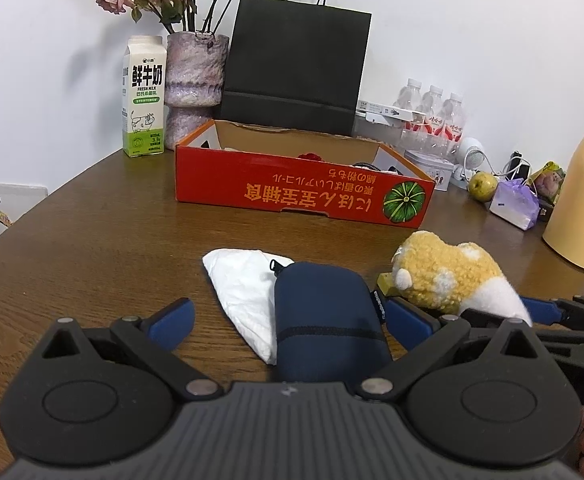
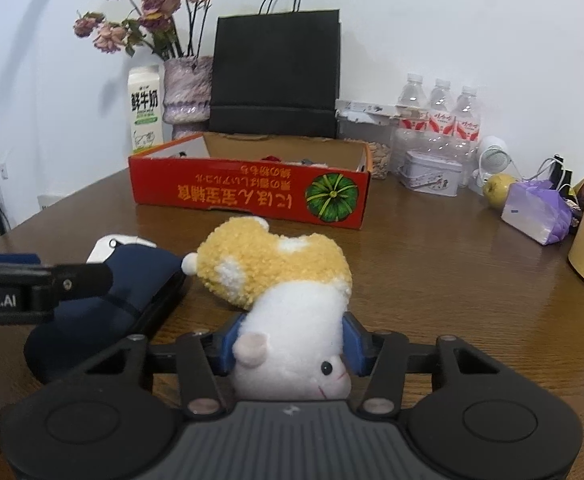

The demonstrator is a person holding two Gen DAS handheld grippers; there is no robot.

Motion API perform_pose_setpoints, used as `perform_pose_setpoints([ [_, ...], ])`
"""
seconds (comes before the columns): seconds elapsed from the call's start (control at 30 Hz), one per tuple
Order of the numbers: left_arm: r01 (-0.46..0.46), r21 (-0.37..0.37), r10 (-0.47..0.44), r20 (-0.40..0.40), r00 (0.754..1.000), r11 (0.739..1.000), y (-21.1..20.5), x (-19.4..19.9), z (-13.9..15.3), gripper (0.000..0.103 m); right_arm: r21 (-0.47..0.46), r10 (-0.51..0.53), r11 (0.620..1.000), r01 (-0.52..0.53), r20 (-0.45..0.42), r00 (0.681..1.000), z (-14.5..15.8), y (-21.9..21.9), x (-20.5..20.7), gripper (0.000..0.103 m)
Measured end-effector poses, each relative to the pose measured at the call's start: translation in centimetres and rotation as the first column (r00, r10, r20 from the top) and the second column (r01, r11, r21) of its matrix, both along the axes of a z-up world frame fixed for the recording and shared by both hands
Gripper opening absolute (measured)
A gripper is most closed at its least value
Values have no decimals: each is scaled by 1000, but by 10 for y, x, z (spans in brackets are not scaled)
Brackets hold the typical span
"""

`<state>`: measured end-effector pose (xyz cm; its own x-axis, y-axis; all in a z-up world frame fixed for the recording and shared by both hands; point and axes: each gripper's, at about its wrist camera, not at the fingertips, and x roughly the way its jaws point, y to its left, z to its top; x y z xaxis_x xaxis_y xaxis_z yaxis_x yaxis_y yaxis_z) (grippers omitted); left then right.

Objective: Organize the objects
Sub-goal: 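Grasp the navy case with the left tool while the right tool grasps the plush toy, then carry the navy case and plush toy over the red box with both tools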

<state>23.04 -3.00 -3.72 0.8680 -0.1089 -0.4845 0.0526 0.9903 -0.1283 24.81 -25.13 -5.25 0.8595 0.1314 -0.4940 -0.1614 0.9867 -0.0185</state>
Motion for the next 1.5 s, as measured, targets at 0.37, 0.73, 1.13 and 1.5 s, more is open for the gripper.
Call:
perform_pose_setpoints([
  [0.37,21,21,-21,-9,1000,1000,-4,-1,-4,103,-4,-51,999,51,95,994,6,-7,-16,48],
  [0.73,62,75,-55,-91,994,995,-16,5,-16,103,20,-101,995,100,131,986,7,-32,-31,48],
  [1.13,65,126,-48,-136,989,990,-30,6,-19,103,26,-101,995,98,140,985,7,-35,-33,48],
  [1.5,78,139,-57,-148,987,987,-40,3,-21,78,27,-99,995,96,133,986,6,-36,-33,48],
])
